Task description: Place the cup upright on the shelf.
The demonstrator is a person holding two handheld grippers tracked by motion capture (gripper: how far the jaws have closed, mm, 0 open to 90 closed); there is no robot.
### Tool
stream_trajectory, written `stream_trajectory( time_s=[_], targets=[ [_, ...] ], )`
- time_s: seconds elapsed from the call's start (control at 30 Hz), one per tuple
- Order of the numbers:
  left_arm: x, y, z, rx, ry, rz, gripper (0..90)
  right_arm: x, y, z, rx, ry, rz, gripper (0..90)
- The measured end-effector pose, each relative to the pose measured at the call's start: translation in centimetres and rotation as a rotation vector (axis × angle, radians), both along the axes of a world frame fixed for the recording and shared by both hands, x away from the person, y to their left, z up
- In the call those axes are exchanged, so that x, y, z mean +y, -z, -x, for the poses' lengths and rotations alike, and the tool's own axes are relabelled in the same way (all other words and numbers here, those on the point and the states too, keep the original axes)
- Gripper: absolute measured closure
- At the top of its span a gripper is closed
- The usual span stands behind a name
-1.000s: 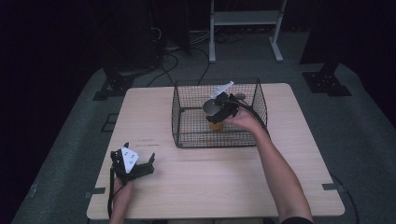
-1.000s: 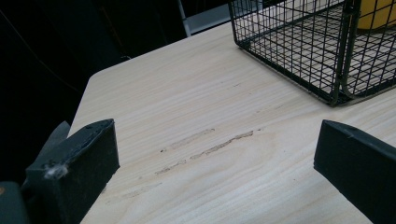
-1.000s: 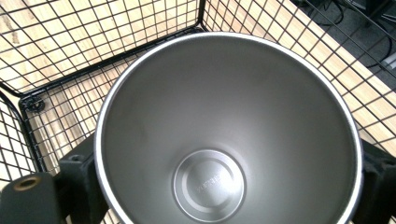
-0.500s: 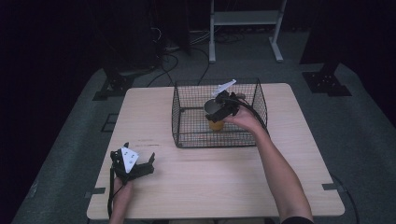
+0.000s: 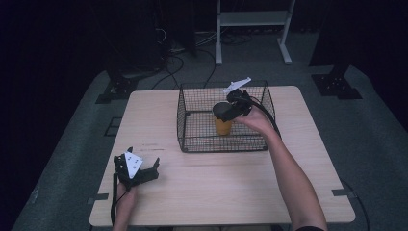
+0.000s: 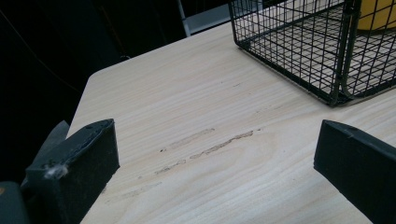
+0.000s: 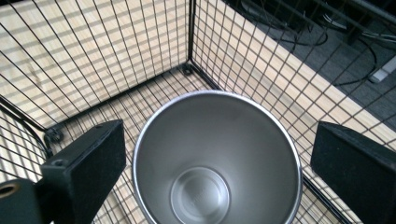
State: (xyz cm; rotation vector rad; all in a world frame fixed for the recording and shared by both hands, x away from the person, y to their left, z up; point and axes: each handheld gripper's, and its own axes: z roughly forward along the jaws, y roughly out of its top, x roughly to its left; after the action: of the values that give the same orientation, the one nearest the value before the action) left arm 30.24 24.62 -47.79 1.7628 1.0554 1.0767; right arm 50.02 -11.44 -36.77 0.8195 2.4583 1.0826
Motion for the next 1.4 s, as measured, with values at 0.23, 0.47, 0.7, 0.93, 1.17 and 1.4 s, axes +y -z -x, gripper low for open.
stream_trajectory(
  time_s=[0.23,0.47,0.7,0.93,1.17,1.4],
  targets=[
    [0.0,0.0,0.0,0.000,0.002,-0.005,0.0,-0.2,-0.6,0.5,-0.018,-0.003,-0.010,3.0],
    [-0.1,0.0,0.0,-0.001,0.003,-0.008,0.0,-1.1,-2.3,1.9,-0.055,-0.004,-0.049,3.1],
    [-0.1,0.0,0.0,-0.001,0.001,-0.007,0.0,-2.5,-3.6,3.9,-0.066,-0.018,-0.105,3.6],
    [-0.1,0.0,0.0,-0.001,0.000,-0.010,0.0,-3.9,-4.0,6.0,-0.083,-0.024,-0.116,3.8],
    [-0.1,0.0,0.0,-0.001,0.000,-0.010,0.0,-5.3,-3.4,7.3,-0.076,-0.022,-0.126,4.0],
    [-0.1,0.0,0.0,-0.001,0.001,-0.011,0.0,-6.0,-3.1,8.9,-0.076,-0.028,-0.133,4.2]
  ],
)
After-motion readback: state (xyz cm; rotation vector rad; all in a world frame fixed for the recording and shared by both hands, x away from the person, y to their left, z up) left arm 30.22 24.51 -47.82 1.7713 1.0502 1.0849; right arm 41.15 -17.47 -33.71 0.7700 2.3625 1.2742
